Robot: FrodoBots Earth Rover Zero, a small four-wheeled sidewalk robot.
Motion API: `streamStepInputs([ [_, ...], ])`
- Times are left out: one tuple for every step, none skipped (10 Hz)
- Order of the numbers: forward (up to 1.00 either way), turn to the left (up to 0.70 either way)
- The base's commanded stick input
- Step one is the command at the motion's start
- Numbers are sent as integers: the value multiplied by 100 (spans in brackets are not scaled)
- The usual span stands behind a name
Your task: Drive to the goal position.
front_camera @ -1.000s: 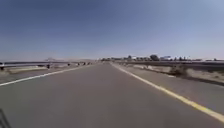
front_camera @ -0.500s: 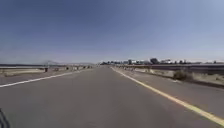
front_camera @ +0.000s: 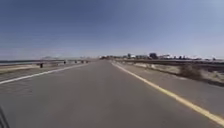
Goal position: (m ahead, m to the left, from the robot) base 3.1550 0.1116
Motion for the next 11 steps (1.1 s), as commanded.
streamStepInputs([
  [100,0],
  [100,0],
  [100,0],
  [100,0],
  [100,0],
  [100,0],
  [100,0],
  [100,0],
  [100,0],
  [100,24],
  [100,19],
])
